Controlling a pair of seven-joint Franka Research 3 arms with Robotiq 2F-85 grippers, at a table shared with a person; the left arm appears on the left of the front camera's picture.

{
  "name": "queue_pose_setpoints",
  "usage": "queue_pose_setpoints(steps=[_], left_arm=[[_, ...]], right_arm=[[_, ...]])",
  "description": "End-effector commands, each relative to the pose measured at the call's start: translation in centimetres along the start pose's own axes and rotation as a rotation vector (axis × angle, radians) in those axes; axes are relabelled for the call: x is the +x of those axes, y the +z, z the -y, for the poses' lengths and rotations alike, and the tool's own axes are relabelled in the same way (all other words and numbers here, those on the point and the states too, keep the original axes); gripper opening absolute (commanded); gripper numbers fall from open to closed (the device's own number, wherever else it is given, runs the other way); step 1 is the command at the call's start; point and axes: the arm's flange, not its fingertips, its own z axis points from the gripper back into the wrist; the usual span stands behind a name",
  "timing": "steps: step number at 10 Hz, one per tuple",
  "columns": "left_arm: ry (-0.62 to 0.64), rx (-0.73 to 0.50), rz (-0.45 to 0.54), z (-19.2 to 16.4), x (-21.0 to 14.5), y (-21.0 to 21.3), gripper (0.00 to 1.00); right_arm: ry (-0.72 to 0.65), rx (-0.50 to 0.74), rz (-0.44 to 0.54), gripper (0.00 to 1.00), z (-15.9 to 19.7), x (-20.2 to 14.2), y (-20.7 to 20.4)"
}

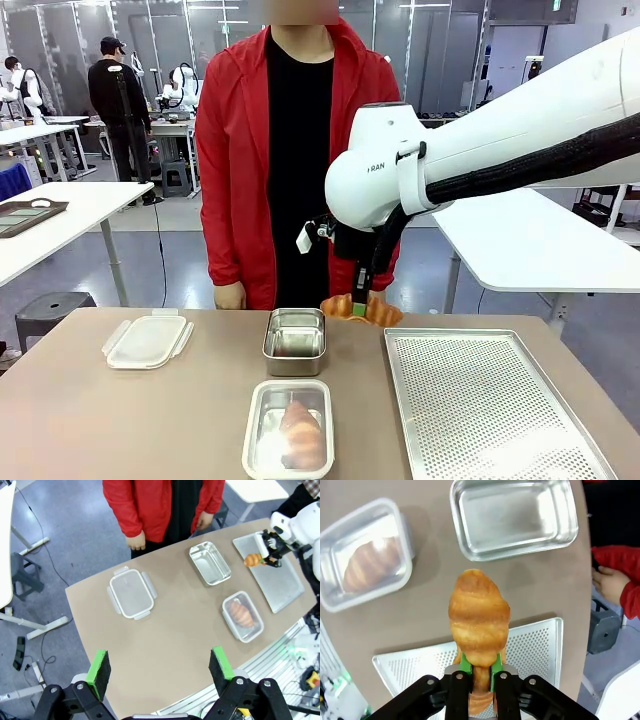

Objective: Place the bread into the airtight container.
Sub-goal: Pick up a Butter Roll and place it into an empty Airtight Container.

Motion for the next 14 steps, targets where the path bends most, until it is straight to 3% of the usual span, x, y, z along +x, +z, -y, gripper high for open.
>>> queue_pose_setpoints(steps=[1,5,7,9,12,14], left_arm=[[-0.003,-0.005,0.002,0.1,-0.1,0.1,1.0],[-0.003,-0.005,0.002,0.1,-0.1,0.1,1.0],[-0.003,-0.005,0.002,0.1,-0.1,0.1,1.0],[-0.003,-0.005,0.002,0.1,-0.1,0.1,1.0],[-0.003,-0.005,0.002,0.1,-0.1,0.1,1.0],[-0.003,-0.005,0.002,0.1,-0.1,0.1,1.0]], right_arm=[[-0.116,-0.037,0.031,0.17,1.3,1.8,-1.3],[-0.12,-0.037,-0.037,0.17,2.1,8.9,-3.1],[-0.192,-0.03,-0.063,0.17,2.3,11.1,-4.1],[-0.399,-0.056,-0.094,0.17,2.6,11.7,-5.5],[-0.876,-0.088,0.024,0.17,2.1,11.6,-7.0],[-0.966,-0.105,0.103,0.17,2.3,11.7,-8.4]])
